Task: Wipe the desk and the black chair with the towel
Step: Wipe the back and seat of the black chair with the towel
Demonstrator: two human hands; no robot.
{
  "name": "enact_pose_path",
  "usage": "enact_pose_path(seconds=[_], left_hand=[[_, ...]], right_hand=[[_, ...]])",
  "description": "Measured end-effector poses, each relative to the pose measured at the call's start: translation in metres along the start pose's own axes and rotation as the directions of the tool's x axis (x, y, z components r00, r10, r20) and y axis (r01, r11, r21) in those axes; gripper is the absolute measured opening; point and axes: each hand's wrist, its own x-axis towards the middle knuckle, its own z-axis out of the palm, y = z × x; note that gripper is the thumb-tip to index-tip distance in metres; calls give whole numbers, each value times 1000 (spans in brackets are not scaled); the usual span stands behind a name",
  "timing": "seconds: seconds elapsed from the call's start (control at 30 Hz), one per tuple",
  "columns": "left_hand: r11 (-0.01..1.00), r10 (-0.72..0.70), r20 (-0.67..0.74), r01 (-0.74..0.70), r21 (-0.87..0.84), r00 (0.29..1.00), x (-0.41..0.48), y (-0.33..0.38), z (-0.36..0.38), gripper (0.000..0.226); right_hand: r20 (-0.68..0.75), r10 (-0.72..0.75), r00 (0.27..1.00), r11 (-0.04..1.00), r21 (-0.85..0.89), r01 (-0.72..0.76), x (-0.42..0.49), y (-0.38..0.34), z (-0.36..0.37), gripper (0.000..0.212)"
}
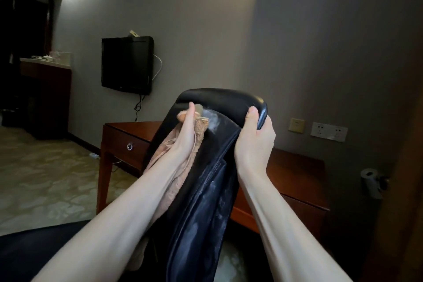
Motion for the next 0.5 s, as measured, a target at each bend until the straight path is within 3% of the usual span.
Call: enact_pose_path(seconds=[0.07,0.1,0.17,0.23,0.37,0.43,0.5], left_hand=[[994,17,132,-3,-106,991,-28,2,8,57],[993,34,162,-14,-118,986,-45,2,10,56],[993,45,166,-25,-116,985,-69,-1,8,70],[998,53,207,-56,9,977,-91,-1,0,90],[960,142,342,-213,180,929,-128,-2,-10,90],[883,229,426,-371,286,875,-136,-7,-18,101],[840,270,482,-448,305,834,-133,-10,-27,98]], right_hand=[[-14,-17,1000,1000,-8,17,2,0,-2,30],[-18,-11,1000,1000,-16,11,1,1,-1,30],[-1,0,1000,1000,-5,0,0,1,-2,30],[12,2,1000,1000,4,-2,0,1,-2,30],[4,6,1000,1000,-6,-6,-2,-1,-2,26],[13,7,1000,1000,-2,-7,-3,-3,-2,25],[17,-7,1000,1000,-27,8,-3,-4,-1,28]])
